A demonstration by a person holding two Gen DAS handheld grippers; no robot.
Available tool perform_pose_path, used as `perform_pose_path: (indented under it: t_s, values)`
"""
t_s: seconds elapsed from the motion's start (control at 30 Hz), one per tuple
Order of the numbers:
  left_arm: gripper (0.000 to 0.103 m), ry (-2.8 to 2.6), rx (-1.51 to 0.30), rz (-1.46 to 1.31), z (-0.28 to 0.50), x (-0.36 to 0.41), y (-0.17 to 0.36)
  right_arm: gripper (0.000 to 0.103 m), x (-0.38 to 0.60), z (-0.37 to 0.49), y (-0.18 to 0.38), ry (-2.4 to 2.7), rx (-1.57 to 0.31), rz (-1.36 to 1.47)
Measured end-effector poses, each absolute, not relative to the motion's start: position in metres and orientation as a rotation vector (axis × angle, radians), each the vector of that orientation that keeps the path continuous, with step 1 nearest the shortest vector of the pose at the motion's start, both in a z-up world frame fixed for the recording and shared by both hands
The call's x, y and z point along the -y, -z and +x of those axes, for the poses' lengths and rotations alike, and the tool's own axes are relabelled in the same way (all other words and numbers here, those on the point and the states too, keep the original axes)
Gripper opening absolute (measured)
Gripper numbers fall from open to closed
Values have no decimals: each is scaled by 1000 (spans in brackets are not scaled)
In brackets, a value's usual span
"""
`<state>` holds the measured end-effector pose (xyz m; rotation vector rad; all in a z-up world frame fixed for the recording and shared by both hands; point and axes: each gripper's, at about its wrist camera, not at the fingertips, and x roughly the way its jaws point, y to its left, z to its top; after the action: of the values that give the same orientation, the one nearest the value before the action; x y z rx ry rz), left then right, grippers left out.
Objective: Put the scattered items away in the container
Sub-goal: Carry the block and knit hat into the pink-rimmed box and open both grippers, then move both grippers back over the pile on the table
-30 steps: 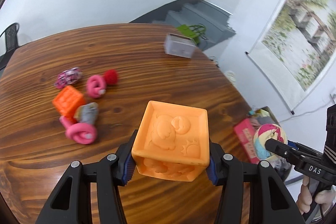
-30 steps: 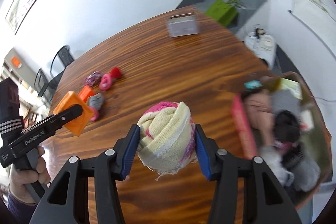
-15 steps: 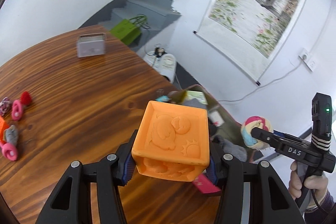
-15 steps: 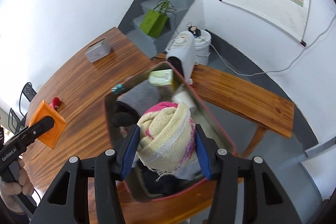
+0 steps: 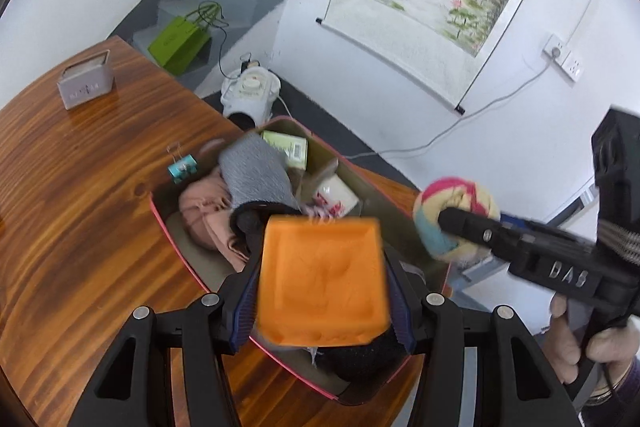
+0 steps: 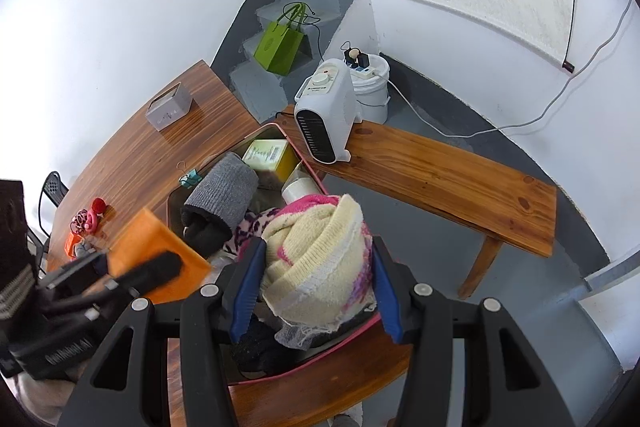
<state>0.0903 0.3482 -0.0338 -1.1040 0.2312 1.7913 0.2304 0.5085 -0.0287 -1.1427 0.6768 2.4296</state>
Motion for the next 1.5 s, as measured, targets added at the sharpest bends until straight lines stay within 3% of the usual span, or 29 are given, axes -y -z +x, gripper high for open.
perform_pose_path:
  t_s: [0.13,0.47,0.83,0.93,1.5]
  values:
    - [68,-1807,-237,-1133,91,-344,40,55,-511,226,28,-2447,-677,-1143]
    - [68,-1855,-179,-1167,80,-315,34,56,-504,206,37,-2482,-667,-1194]
    - [68,-1944,-114,-1219,58,-280,33,66,-506,199,39,-2440,-680,-1215]
    - [84,-1976,-72,-1241,50,-267,34,66,-504,197,36,-2440,-682,-1200]
    - [84,-2219,102,-1354,4,-132,46,66,-415,133,17,-2626,-620,-1246]
